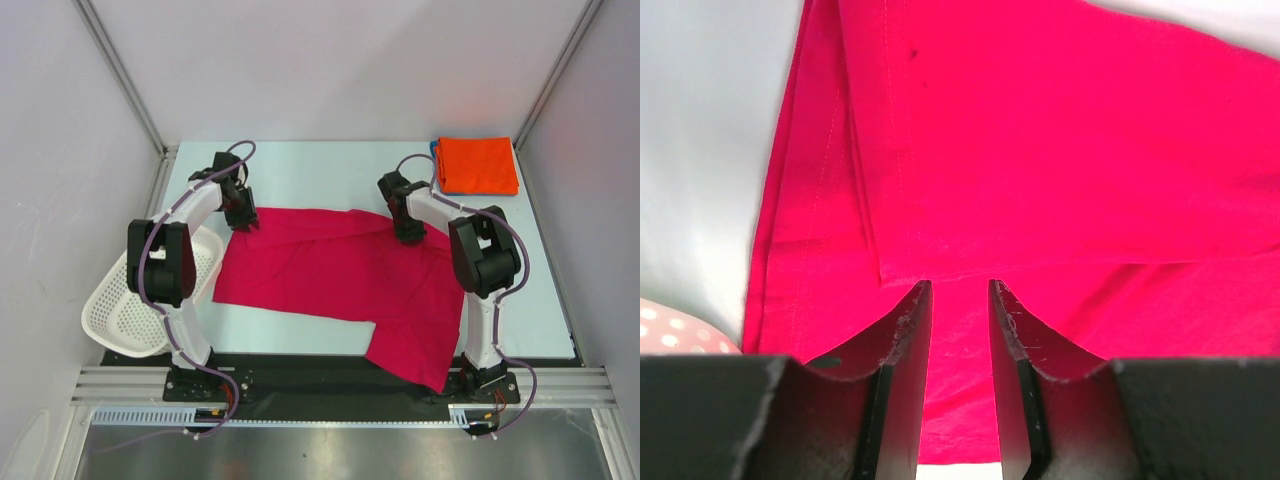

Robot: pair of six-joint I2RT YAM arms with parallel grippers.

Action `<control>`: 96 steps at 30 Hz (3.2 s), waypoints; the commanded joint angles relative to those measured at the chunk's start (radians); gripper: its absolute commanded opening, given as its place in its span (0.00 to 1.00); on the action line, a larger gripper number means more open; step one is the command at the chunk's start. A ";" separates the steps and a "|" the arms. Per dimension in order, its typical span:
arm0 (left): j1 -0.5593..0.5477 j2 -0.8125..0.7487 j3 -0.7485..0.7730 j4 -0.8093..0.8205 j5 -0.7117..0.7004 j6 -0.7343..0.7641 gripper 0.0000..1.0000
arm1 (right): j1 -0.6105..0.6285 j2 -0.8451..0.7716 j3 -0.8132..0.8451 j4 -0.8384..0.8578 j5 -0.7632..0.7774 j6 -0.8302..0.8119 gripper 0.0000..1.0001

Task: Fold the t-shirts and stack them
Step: Fold the tshirt

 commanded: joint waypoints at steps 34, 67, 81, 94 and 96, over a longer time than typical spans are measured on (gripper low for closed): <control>0.066 -0.103 -0.148 0.032 -0.093 -0.194 0.30 | -0.022 -0.088 -0.033 -0.014 -0.055 0.008 0.00; 0.022 0.033 -0.085 0.086 -0.110 -0.216 0.22 | -0.010 -0.076 -0.019 -0.021 -0.075 -0.010 0.00; 0.019 0.032 0.065 -0.037 -0.217 -0.142 0.01 | 0.013 -0.163 0.038 -0.204 -0.143 0.030 0.00; 0.039 0.055 0.108 -0.104 -0.275 -0.095 0.00 | 0.107 -0.240 -0.003 -0.334 -0.285 0.070 0.00; 0.039 0.053 0.105 -0.107 -0.281 -0.087 0.00 | 0.119 -0.242 -0.010 -0.334 -0.310 0.083 0.00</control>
